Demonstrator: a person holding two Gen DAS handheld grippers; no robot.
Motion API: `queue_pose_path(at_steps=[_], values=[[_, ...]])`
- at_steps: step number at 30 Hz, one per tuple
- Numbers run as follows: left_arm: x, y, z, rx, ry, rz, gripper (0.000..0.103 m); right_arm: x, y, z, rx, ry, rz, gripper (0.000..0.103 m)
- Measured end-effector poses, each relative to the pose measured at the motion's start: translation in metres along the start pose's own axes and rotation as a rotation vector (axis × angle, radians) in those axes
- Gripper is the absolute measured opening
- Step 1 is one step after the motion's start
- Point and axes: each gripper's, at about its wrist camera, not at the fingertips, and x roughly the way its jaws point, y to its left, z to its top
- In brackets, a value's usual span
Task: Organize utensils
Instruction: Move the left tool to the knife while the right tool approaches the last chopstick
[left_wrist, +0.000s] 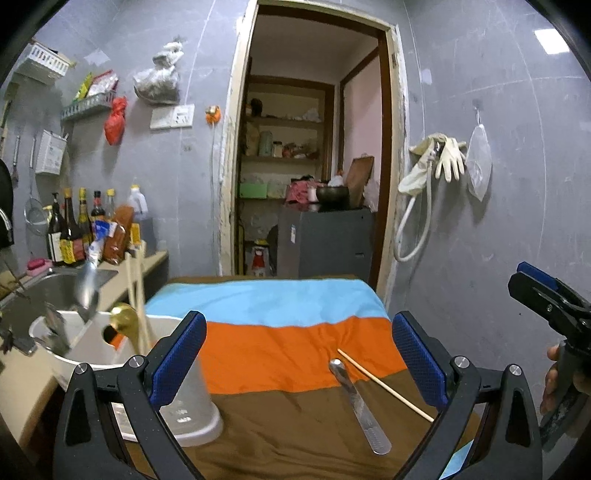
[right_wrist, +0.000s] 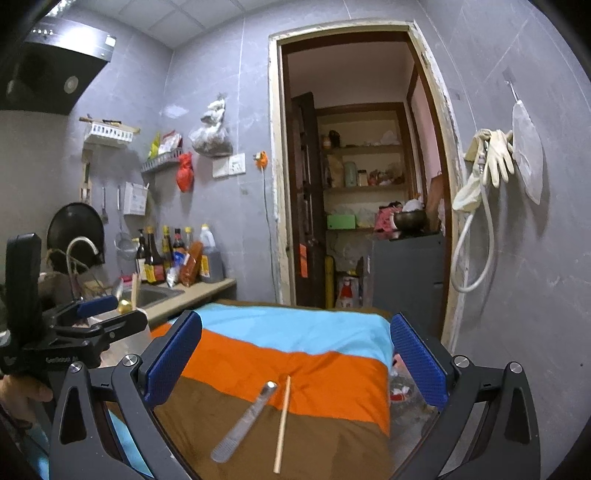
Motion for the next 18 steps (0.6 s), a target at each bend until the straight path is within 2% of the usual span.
queue_pose_path(at_steps=[11, 15, 18], values=[[0.061, -0.003, -0.024, -0.015, 0.204, -0.026, 0.099, 0.035, -0.026, -0.033, 0.045, 0.173, 0.021, 0.102], [0.079, -0.002, -0.031, -0.013, 0.269, -0.035, 0.099, 0.052, -0.030, -0.046, 0.055, 0.247, 0.041, 0.094], [0.093, -0.002, -0.037, -0.014, 0.335, -0.060, 0.098, 0.064, -0.032, -0.055, 0.062, 0.307, 0.057, 0.084]])
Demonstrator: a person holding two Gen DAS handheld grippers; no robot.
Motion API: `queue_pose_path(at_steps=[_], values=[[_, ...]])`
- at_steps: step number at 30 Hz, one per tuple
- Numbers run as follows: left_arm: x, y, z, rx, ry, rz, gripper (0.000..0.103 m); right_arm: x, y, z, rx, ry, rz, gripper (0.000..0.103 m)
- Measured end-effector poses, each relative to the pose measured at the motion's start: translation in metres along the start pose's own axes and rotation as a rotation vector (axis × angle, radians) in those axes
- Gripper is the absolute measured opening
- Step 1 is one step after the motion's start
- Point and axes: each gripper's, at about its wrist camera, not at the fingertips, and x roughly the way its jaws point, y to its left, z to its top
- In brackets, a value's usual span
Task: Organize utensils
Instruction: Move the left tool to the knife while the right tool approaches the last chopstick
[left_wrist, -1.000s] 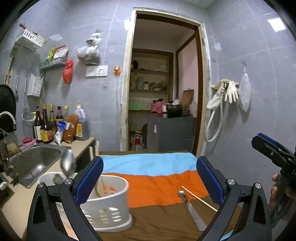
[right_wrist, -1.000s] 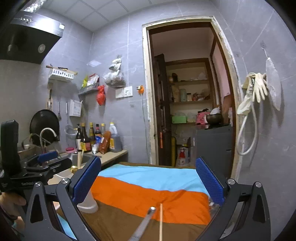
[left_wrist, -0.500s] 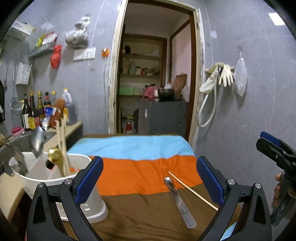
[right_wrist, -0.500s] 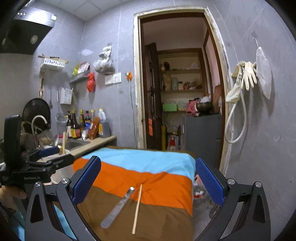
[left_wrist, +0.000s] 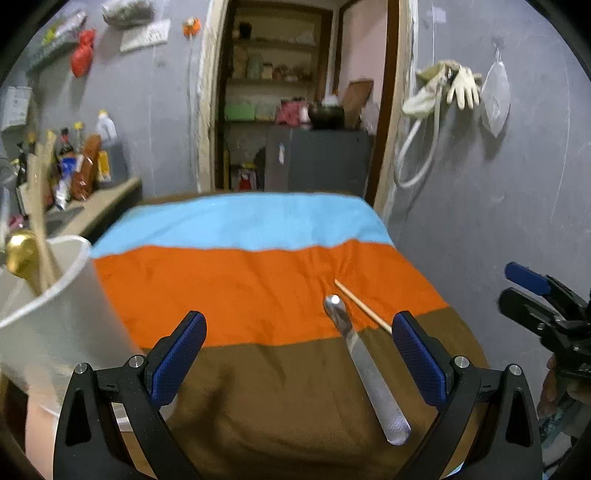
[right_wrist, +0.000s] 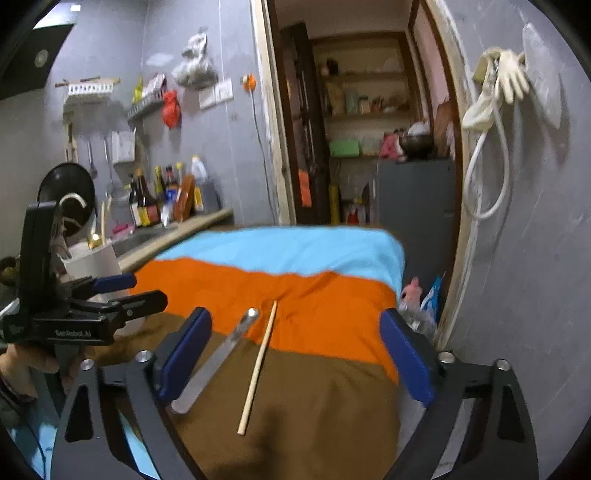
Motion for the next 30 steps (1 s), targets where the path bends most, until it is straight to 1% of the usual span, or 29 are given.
queue_pose_path(at_steps=[1, 4, 5, 7, 9, 11, 12, 14, 15, 17, 19, 23, 26, 28, 29, 30], values=[[0.004, -0.001, -0.001, -0.001, 0.017, -0.007, 0.098, 0.004, -0.001, -0.001, 0.002, 0.016, 0.006, 0.078], [0.015, 0.001, -0.002, -0.014, 0.070, -0.031, 0.097, 0.013, -0.003, -0.006, 0.001, 0.067, 0.024, 0.068], [0.019, 0.003, -0.002, -0.021, 0.088, -0.042, 0.096, 0.016, -0.003, -0.007, 0.002, 0.086, 0.035, 0.066], [0.023, 0.005, -0.003, -0.030, 0.112, -0.061, 0.092, 0.021, -0.003, -0.010, 0.000, 0.115, 0.052, 0.059], [0.028, 0.005, -0.002, -0.034, 0.136, -0.078, 0.085, 0.024, -0.002, -0.012, -0.004, 0.143, 0.069, 0.055], [0.033, 0.006, -0.002, -0.036, 0.171, -0.107, 0.073, 0.029, 0.000, -0.014, -0.010, 0.179, 0.093, 0.052], [0.035, 0.006, -0.002, -0.036, 0.185, -0.117, 0.070, 0.031, 0.001, -0.014, -0.011, 0.193, 0.103, 0.049], [0.041, 0.006, -0.002, -0.039, 0.219, -0.147, 0.058, 0.036, 0.005, -0.017, -0.020, 0.230, 0.121, 0.045], [0.044, 0.006, -0.002, -0.042, 0.234, -0.162, 0.056, 0.039, 0.006, -0.017, -0.023, 0.245, 0.125, 0.043], [0.051, 0.006, -0.003, -0.054, 0.265, -0.192, 0.047, 0.044, 0.008, -0.020, -0.029, 0.278, 0.134, 0.042], [0.057, 0.007, -0.003, -0.071, 0.291, -0.216, 0.043, 0.049, 0.011, -0.020, -0.033, 0.304, 0.137, 0.039], [0.064, 0.010, 0.003, -0.088, 0.301, -0.244, 0.041, 0.059, 0.014, -0.024, -0.040, 0.360, 0.143, 0.036], [0.069, 0.010, 0.006, -0.097, 0.313, -0.258, 0.038, 0.062, 0.015, -0.023, -0.057, 0.377, 0.125, 0.033], [0.073, 0.007, 0.007, -0.093, 0.321, -0.262, 0.037, 0.063, 0.015, -0.023, -0.062, 0.377, 0.102, 0.019], [0.074, 0.006, 0.008, -0.088, 0.327, -0.262, 0.037, 0.062, 0.013, -0.022, -0.058, 0.376, 0.100, 0.017], [0.074, 0.004, 0.009, -0.081, 0.331, -0.259, 0.037, 0.061, 0.013, -0.022, -0.058, 0.371, 0.095, 0.011]])
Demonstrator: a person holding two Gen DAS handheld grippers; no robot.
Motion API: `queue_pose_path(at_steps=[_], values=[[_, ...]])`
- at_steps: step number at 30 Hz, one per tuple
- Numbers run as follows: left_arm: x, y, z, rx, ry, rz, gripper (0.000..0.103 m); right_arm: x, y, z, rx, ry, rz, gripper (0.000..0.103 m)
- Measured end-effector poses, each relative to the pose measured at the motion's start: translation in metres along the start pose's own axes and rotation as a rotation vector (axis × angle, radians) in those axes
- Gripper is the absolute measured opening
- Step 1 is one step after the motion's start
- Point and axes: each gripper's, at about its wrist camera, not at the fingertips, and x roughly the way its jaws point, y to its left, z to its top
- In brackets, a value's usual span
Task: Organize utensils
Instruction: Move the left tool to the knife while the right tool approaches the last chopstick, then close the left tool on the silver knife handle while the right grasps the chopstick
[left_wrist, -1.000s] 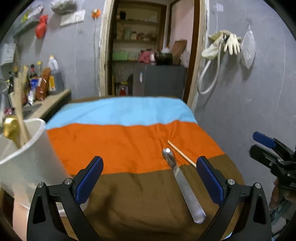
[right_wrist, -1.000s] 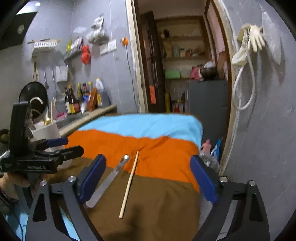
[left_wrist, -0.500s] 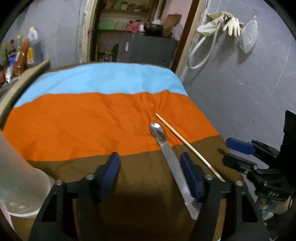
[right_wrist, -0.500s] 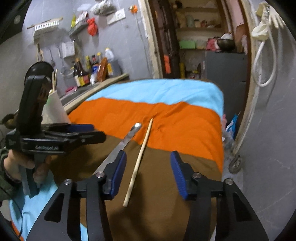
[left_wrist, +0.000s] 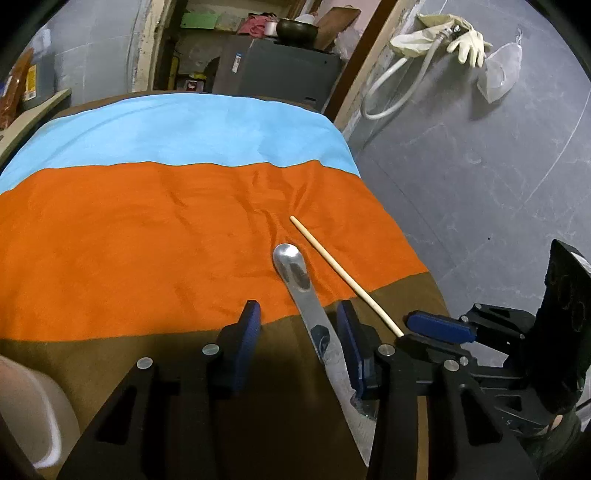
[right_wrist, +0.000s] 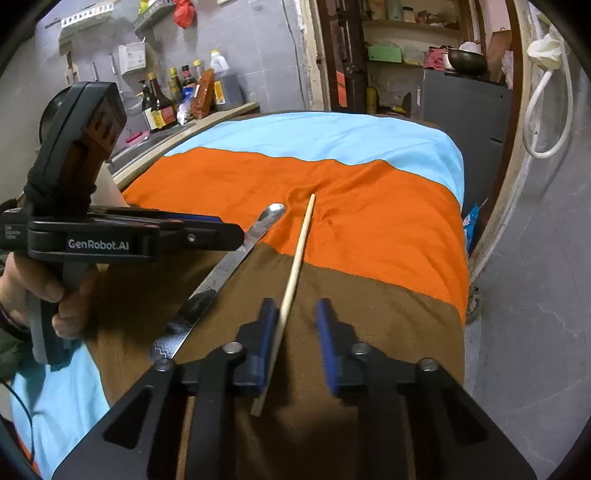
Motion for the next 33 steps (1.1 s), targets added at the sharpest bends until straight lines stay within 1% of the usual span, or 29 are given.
queue_pose_path(at_steps=[1, 4, 5, 7, 9, 12, 13, 14, 17, 20, 21, 22, 25, 27, 29, 31, 33], values=[[0.001, -0.003, 0.001, 0.007, 0.006, 0.005, 0.036, -0.002, 0.000, 0.000, -0.004, -0.009, -0.015, 0.007], [0.008, -0.010, 0.005, 0.041, 0.033, 0.038, 0.036, -0.006, 0.001, 0.000, -0.023, -0.030, -0.081, 0.005], [0.011, -0.013, 0.007, 0.064, 0.045, 0.059, 0.036, -0.006, -0.001, -0.001, -0.022, -0.027, -0.092, 0.005], [0.016, -0.020, 0.008, 0.114, 0.068, 0.106, 0.036, -0.003, -0.012, -0.004, 0.014, -0.013, -0.068, 0.005], [0.021, -0.025, 0.008, 0.152, 0.082, 0.146, 0.036, -0.004, -0.018, -0.005, 0.035, -0.021, -0.047, 0.005], [0.023, -0.028, 0.006, 0.189, 0.085, 0.176, 0.034, -0.005, -0.017, -0.005, 0.036, -0.027, -0.033, 0.005], [0.023, -0.027, 0.006, 0.195, 0.084, 0.183, 0.031, -0.006, -0.017, -0.005, 0.039, -0.028, -0.022, 0.005], [0.022, -0.026, 0.005, 0.198, 0.083, 0.186, 0.026, -0.005, -0.017, -0.003, 0.043, -0.032, -0.011, 0.005], [0.020, -0.018, 0.005, 0.182, 0.087, 0.176, 0.018, -0.006, -0.019, -0.001, 0.062, -0.036, 0.013, 0.006], [0.018, -0.013, 0.006, 0.166, 0.099, 0.159, 0.014, -0.003, -0.022, 0.005, 0.085, -0.034, 0.046, 0.011], [0.015, -0.011, 0.006, 0.162, 0.101, 0.152, 0.013, -0.001, -0.022, 0.008, 0.087, -0.031, 0.056, 0.015], [0.013, -0.011, 0.005, 0.161, 0.101, 0.149, 0.012, 0.001, -0.021, 0.011, 0.086, -0.026, 0.066, 0.022], [0.008, -0.013, 0.002, 0.175, 0.105, 0.157, 0.012, 0.012, -0.016, 0.023, 0.075, 0.002, 0.095, 0.024], [0.004, -0.014, -0.001, 0.196, 0.113, 0.167, 0.012, 0.021, -0.012, 0.032, 0.049, 0.031, 0.076, 0.024], [0.002, -0.016, -0.003, 0.222, 0.124, 0.175, 0.012, 0.033, -0.008, 0.040, 0.019, 0.073, 0.035, 0.024], [0.001, -0.017, -0.006, 0.226, 0.131, 0.179, 0.012, 0.041, -0.010, 0.045, 0.017, 0.104, 0.015, 0.023], [-0.001, -0.020, -0.009, 0.256, 0.141, 0.188, 0.013, 0.046, -0.012, 0.050, 0.016, 0.125, 0.010, 0.022]])
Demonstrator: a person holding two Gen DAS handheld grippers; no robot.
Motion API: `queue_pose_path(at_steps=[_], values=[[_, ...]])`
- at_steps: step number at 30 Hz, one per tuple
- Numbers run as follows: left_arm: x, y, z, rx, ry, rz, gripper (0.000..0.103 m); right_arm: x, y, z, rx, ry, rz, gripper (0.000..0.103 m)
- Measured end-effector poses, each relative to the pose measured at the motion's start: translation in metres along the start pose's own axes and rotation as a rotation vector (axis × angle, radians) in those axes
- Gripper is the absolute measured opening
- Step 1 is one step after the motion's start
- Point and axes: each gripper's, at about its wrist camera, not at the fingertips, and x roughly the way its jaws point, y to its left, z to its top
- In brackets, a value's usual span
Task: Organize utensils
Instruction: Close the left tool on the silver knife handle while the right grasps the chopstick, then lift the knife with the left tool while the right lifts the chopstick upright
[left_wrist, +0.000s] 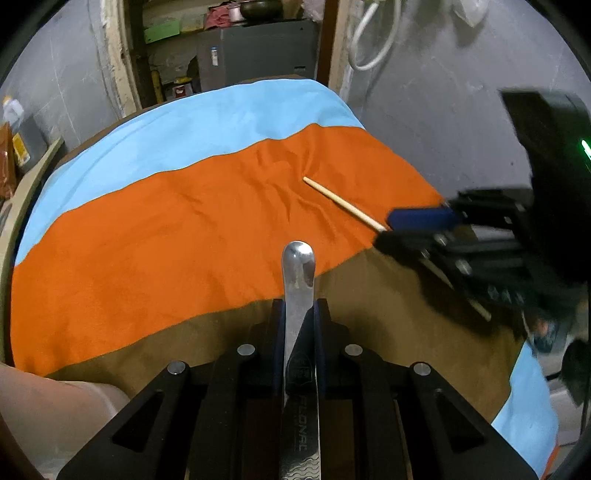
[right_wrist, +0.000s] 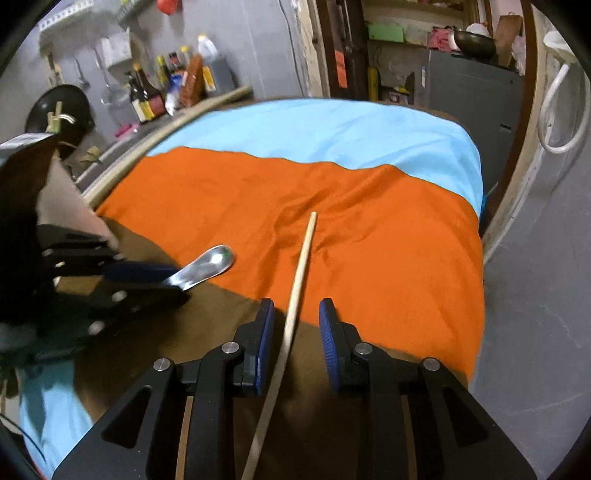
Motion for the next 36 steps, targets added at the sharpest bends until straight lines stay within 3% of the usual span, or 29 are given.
queue_pose_path(at_steps=[8, 15, 18, 21, 26, 29, 32, 36], values=[[0.007, -0.012, 0.005, 0.107, 0.071, 0.050, 0.014, 0.013, 0.001, 0.014, -0.045, 0.067, -0.018, 0.022], [0.013, -0.007, 0.006, 0.128, 0.080, 0.028, 0.014, 0.022, 0.007, 0.024, -0.074, 0.115, -0.046, 0.023], [0.011, 0.000, 0.004, 0.087, 0.050, 0.002, 0.012, 0.022, 0.004, 0.027, -0.036, 0.143, -0.037, 0.007], [0.005, 0.012, -0.003, -0.001, -0.017, -0.052, 0.012, 0.017, 0.003, 0.026, 0.013, 0.126, -0.019, 0.003], [-0.016, 0.028, -0.021, -0.108, -0.153, -0.110, 0.012, -0.015, 0.007, 0.006, 0.082, -0.062, 0.039, 0.003], [-0.032, 0.030, -0.032, -0.147, -0.254, -0.138, 0.012, -0.045, 0.020, -0.007, 0.090, -0.249, 0.071, 0.003], [-0.054, 0.024, -0.043, -0.131, -0.391, -0.122, 0.012, -0.068, 0.033, -0.017, 0.089, -0.429, 0.122, 0.003], [-0.088, 0.014, -0.055, -0.129, -0.551, -0.086, 0.012, -0.082, 0.049, -0.019, 0.086, -0.572, 0.164, 0.003]])
